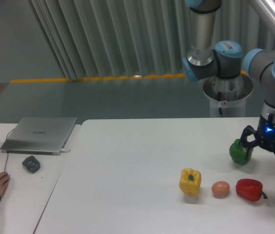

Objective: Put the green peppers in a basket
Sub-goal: 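Lower the gripper onto the green bell pepper and close on it, then lift the green bell pepper up off the table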

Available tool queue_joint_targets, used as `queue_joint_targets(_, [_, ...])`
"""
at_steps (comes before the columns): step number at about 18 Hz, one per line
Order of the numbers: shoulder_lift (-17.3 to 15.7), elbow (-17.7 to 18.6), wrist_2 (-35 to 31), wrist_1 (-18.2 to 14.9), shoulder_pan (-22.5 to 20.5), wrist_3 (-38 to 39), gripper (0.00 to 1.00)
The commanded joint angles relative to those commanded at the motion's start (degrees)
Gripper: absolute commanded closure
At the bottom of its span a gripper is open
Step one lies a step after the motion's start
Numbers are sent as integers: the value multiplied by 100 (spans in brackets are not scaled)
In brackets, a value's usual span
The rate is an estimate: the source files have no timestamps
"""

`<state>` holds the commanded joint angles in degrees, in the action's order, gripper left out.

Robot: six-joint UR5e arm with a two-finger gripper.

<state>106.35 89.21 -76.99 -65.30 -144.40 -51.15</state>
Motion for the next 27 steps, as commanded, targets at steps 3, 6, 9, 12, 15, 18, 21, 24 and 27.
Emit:
queue_joint_targets(3, [18, -18, -26, -9, 0, 534, 0])
queue_joint_targets(6, [-105, 96, -96, -288, -44, 886, 0])
queue_joint_targets(9, [-202, 192, -648, -755, 43, 915, 0])
queue_joint_targets(12, [-167, 184, -1255, -817, 596, 37, 0])
queue_joint_targets(15, [-193, 254, -1292, -878, 896, 53, 0])
queue_joint_targets(18, [-316, 255, -1283, -932, 1054, 62, 0])
queue_joint_targets(21, [-343, 281, -1449, -905, 1107, -61, 0])
queue_joint_targets(24, [-290, 290, -1914, -967, 1221, -386, 0])
queue_joint_targets(27, [-211, 351, -2336, -1072, 1353, -404, 0])
